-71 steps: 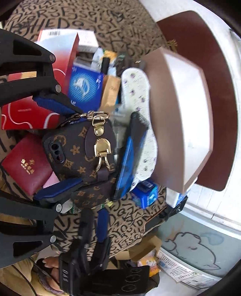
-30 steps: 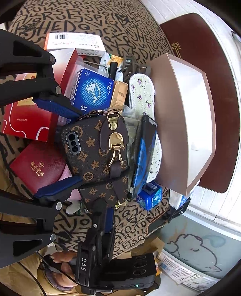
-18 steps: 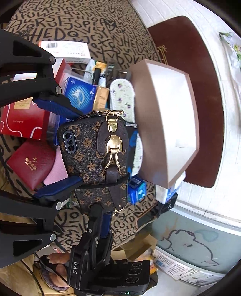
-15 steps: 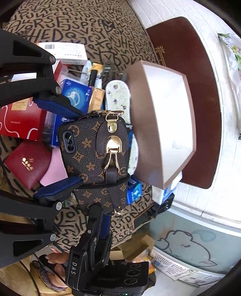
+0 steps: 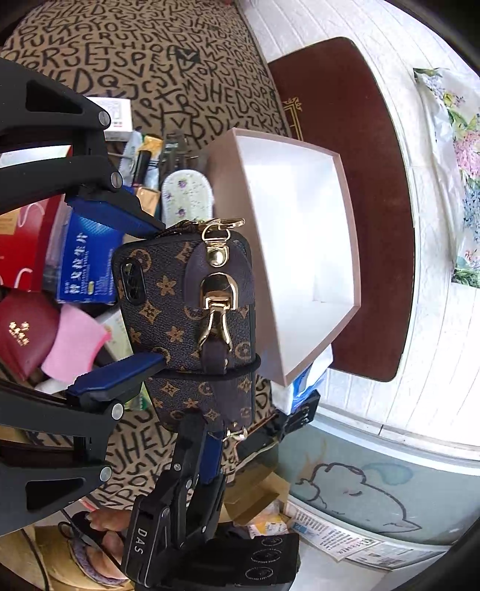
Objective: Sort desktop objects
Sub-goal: 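Grasp the monogram phone bag with the left tool and lift toward the box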
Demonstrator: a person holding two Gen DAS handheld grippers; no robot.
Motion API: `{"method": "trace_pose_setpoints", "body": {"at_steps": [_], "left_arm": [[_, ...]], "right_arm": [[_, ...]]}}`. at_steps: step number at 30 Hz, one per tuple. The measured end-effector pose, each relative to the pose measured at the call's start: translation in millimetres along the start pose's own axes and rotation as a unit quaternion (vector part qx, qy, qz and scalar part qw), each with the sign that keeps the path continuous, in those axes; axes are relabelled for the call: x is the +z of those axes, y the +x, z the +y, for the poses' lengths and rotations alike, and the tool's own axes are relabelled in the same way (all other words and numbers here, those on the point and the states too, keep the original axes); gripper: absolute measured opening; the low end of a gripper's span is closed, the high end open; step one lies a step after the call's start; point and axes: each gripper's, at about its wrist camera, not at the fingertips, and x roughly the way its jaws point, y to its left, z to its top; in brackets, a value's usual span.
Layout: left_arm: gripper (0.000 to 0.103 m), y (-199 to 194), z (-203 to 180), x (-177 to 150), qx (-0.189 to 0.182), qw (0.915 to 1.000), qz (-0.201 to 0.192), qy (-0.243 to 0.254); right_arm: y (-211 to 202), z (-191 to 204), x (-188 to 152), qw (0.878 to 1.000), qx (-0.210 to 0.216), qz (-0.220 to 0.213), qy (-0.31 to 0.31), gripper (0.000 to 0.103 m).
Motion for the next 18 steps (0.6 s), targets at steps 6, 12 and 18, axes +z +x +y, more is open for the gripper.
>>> {"method": "trace_pose_setpoints", "body": {"at_steps": [6,12,18], "left_arm": [[0.065,5,7,10,0.003,0.9999,-0.008,-0.006],[0.065,8,13,18,0.004,0.9997,-0.013,-0.022],[0.065,10,14,25,0.004,0.9996,-0.016,-0.022]], "right_arm": [[6,3,14,1.000,-0.007,-0.007,-0.016,0.040],[12,5,22,0.999,-0.018,-0.013,-0.025,0.040],[12,3,32,0.999,-0.022,-0.022,-0.029,0.040]]}}
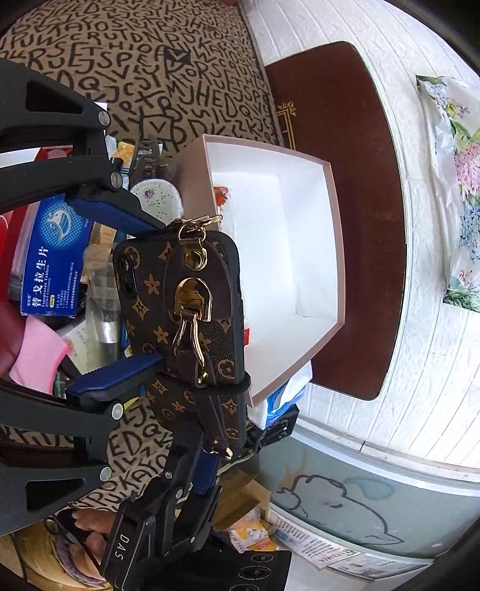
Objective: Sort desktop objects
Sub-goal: 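Grasp the monogram phone bag with the left tool and lift toward the box, then carry the monogram phone bag with the left tool over the box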
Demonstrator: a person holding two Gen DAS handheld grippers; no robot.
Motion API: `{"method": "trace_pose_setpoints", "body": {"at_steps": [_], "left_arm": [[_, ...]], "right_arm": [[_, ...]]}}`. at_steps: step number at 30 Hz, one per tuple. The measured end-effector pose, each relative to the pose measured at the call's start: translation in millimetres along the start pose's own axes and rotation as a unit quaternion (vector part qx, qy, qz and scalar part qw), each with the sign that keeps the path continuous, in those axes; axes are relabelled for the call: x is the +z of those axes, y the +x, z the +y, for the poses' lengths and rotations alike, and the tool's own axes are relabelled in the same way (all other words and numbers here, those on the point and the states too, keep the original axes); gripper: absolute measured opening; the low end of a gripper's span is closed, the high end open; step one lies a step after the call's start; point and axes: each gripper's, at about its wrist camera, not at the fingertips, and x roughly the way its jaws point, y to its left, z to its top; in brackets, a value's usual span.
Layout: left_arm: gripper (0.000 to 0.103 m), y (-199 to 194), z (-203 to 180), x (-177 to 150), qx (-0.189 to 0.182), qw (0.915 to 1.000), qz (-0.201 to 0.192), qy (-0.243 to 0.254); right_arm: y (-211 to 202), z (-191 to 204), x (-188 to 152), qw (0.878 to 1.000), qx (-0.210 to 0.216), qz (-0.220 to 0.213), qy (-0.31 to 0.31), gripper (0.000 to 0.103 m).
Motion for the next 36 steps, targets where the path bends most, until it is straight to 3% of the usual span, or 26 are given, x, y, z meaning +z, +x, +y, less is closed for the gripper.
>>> {"method": "trace_pose_setpoints", "body": {"at_steps": [36], "left_arm": [[0.065,21,15,45,0.004,0.9996,-0.015,-0.023]], "right_arm": [[22,-23,47,1.000,-0.012,-0.022,-0.016,0.040]]}}
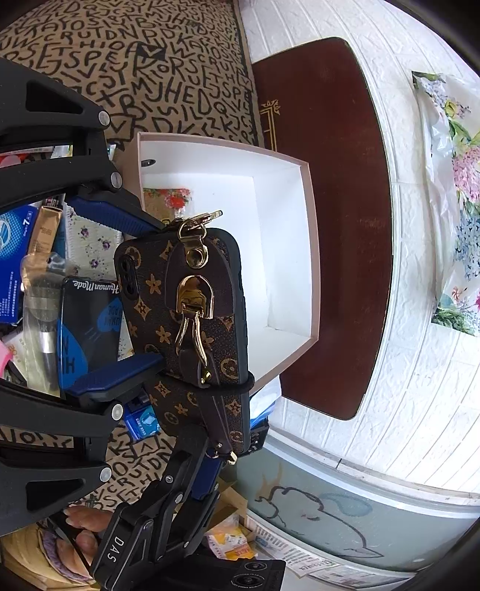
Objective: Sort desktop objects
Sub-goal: 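Carry the monogram phone bag with the left tool over the box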
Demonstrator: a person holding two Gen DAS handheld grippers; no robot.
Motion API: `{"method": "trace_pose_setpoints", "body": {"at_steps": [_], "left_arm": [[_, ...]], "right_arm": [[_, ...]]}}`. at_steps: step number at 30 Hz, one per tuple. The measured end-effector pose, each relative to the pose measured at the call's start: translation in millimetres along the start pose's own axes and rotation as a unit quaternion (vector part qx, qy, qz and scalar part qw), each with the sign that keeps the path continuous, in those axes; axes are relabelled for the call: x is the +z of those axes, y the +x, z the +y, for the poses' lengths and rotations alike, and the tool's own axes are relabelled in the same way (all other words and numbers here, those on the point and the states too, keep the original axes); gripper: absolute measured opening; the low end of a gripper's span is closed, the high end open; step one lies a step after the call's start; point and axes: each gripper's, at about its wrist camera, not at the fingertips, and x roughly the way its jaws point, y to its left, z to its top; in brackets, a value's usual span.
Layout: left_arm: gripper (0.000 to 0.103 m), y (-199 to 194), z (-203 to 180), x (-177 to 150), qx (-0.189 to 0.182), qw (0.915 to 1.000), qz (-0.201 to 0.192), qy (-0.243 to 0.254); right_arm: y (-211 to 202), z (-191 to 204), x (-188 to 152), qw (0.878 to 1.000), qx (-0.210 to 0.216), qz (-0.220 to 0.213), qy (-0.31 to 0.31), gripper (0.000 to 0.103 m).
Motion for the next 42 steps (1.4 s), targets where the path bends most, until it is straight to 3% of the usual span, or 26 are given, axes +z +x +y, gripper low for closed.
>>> {"method": "trace_pose_setpoints", "body": {"at_steps": [42], "left_arm": [[0.066,30,15,31,0.016,0.9998,0.010,-0.006]], "right_arm": [[38,-23,25,1.000,-0.008,0.018,0.008,0.040]]}}
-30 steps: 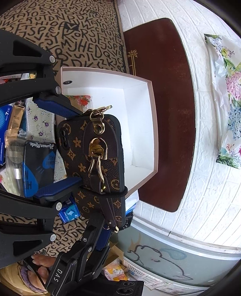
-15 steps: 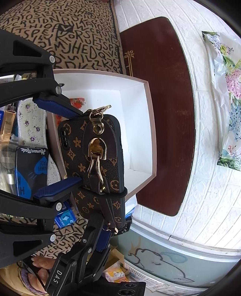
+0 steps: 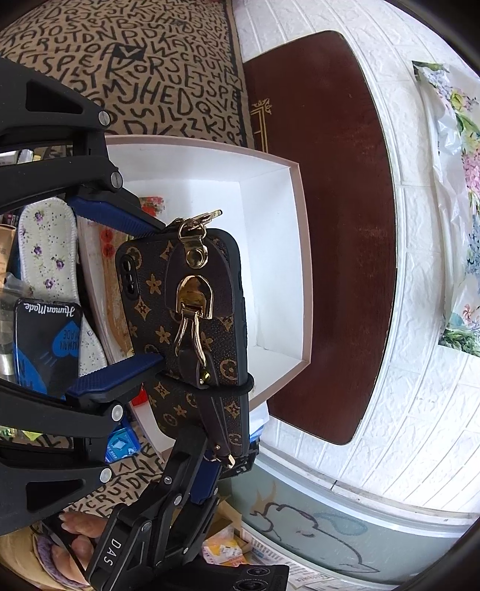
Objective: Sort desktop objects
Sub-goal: 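Carry the monogram phone bag with the left tool over the box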
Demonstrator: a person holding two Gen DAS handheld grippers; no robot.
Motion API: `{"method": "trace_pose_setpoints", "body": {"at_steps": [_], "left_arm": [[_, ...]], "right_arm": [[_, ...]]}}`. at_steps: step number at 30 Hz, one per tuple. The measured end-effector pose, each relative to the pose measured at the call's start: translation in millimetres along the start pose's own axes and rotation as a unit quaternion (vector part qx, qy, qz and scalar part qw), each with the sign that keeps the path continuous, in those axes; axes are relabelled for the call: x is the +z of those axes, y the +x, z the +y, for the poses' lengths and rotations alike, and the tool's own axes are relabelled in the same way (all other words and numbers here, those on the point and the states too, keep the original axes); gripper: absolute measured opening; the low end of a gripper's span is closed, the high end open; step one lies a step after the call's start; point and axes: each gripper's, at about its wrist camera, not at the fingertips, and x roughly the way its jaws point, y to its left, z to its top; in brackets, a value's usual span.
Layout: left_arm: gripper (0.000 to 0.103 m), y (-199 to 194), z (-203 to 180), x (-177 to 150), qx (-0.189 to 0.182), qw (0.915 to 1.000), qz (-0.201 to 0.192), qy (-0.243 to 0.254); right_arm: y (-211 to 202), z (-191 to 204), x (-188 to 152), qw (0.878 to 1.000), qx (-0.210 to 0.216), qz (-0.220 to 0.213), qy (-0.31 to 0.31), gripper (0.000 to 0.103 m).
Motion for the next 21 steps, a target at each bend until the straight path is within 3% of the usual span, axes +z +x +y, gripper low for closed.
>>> {"method": "trace_pose_setpoints", "body": {"at_steps": [21], "left_arm": [[0.065,25,8,11,0.009,0.9997,0.017,-0.013]], "right_arm": [[19,-10,10,1.000,-0.005,0.011,0.008,0.040]]}}
